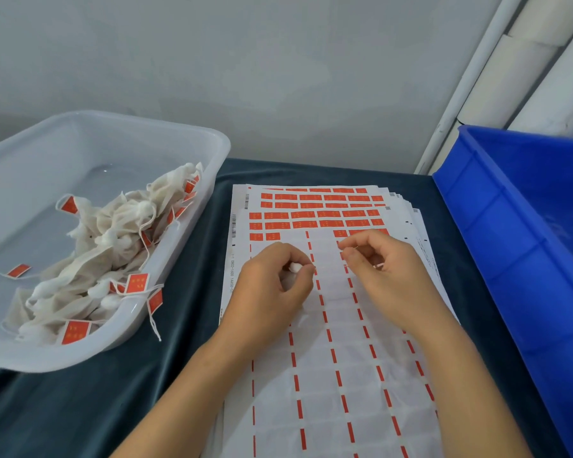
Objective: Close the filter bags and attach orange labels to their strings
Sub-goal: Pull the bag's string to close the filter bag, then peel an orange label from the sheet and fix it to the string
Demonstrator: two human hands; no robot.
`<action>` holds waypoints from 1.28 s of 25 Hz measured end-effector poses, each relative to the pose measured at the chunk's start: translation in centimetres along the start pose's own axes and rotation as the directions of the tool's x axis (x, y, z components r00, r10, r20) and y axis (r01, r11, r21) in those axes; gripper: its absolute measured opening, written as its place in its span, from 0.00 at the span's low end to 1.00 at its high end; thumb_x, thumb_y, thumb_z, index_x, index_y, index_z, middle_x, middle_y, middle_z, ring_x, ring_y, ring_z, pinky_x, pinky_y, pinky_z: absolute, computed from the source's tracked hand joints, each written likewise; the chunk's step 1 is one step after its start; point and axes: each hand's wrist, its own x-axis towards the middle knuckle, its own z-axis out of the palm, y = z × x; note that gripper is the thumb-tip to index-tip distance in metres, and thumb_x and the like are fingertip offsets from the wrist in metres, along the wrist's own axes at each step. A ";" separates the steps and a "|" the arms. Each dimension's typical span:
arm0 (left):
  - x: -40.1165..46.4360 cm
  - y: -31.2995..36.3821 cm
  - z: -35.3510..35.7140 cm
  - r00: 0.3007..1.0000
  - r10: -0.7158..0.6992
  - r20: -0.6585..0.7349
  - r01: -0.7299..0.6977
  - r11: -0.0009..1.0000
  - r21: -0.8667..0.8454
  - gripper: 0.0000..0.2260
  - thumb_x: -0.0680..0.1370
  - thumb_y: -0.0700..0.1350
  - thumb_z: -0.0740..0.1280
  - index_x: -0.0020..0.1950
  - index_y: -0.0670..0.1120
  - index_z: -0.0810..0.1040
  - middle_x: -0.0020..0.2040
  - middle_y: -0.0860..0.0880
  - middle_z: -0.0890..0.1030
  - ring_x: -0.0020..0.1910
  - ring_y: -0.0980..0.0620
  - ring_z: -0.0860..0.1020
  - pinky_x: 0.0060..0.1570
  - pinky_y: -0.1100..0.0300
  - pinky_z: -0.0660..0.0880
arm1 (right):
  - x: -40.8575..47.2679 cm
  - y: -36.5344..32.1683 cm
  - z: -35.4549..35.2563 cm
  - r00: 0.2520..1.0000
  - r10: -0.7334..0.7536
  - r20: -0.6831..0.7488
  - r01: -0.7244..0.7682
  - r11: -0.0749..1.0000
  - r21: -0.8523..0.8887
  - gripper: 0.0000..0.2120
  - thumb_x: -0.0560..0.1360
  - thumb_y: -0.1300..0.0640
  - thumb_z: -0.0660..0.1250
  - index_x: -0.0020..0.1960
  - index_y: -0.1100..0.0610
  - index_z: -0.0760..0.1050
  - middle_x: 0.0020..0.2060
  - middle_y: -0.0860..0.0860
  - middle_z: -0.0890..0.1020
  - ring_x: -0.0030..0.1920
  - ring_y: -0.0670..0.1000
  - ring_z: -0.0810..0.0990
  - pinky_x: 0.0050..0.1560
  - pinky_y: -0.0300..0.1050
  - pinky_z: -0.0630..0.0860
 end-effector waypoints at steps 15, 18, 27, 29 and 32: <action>0.2 -0.4 0.0 0.999 -0.002 0.035 0.004 0.998 -0.068 0.05 0.82 0.52 0.69 0.47 0.60 0.78 0.41 0.63 0.81 0.40 0.59 0.82 0.39 0.70 0.79 | 5.8 0.4 7.3 0.910 0.100 -0.402 -0.343 0.728 -0.594 0.27 0.80 0.35 0.62 0.65 0.55 0.77 0.64 0.54 0.80 0.60 0.57 0.80 0.61 0.53 0.77; 0.2 -0.3 0.1 0.999 -0.025 0.042 0.028 0.998 -0.059 0.04 0.82 0.53 0.69 0.47 0.60 0.78 0.39 0.61 0.81 0.40 0.60 0.81 0.38 0.72 0.77 | 5.8 0.3 7.3 0.904 0.065 -0.424 -0.330 0.735 -0.592 0.25 0.80 0.36 0.62 0.61 0.55 0.80 0.59 0.53 0.83 0.55 0.55 0.81 0.57 0.51 0.79; 0.3 -0.2 0.0 0.998 -0.036 0.052 0.039 0.998 -0.058 0.05 0.83 0.53 0.68 0.47 0.60 0.78 0.41 0.62 0.80 0.43 0.65 0.79 0.36 0.76 0.73 | 5.9 0.1 5.8 0.888 0.136 -0.440 -0.310 0.883 -0.353 0.18 0.78 0.37 0.66 0.53 0.50 0.84 0.51 0.49 0.86 0.47 0.52 0.82 0.51 0.49 0.81; 0.3 -0.3 0.1 0.998 -0.038 0.053 0.040 0.998 -0.048 0.05 0.83 0.53 0.68 0.47 0.61 0.77 0.42 0.62 0.80 0.44 0.65 0.79 0.36 0.75 0.73 | 5.9 0.0 5.9 0.888 0.139 -0.438 -0.310 0.886 -0.346 0.17 0.78 0.37 0.66 0.53 0.50 0.84 0.51 0.48 0.86 0.47 0.52 0.82 0.53 0.52 0.81; 0.3 -0.2 0.2 0.998 -0.041 0.050 0.043 0.998 -0.050 0.05 0.83 0.53 0.68 0.47 0.61 0.77 0.42 0.62 0.80 0.44 0.64 0.80 0.36 0.75 0.74 | 5.9 -0.2 6.2 0.881 0.135 -0.453 -0.321 0.874 -0.364 0.17 0.78 0.39 0.67 0.52 0.51 0.84 0.50 0.49 0.86 0.46 0.52 0.82 0.54 0.53 0.82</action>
